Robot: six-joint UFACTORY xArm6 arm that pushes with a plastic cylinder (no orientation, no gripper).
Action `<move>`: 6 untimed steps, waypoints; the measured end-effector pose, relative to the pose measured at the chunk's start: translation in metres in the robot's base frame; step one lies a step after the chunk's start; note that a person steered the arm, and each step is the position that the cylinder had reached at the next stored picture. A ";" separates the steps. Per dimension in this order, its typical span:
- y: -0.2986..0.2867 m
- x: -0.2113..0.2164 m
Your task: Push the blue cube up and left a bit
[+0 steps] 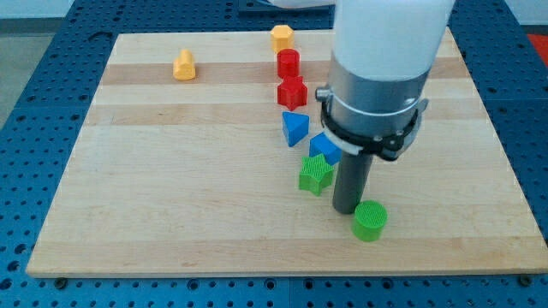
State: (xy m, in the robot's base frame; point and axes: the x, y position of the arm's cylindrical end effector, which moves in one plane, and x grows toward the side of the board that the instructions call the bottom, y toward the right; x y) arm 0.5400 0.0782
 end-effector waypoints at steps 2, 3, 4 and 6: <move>0.005 -0.056; 0.005 -0.057; 0.010 -0.063; 0.005 -0.076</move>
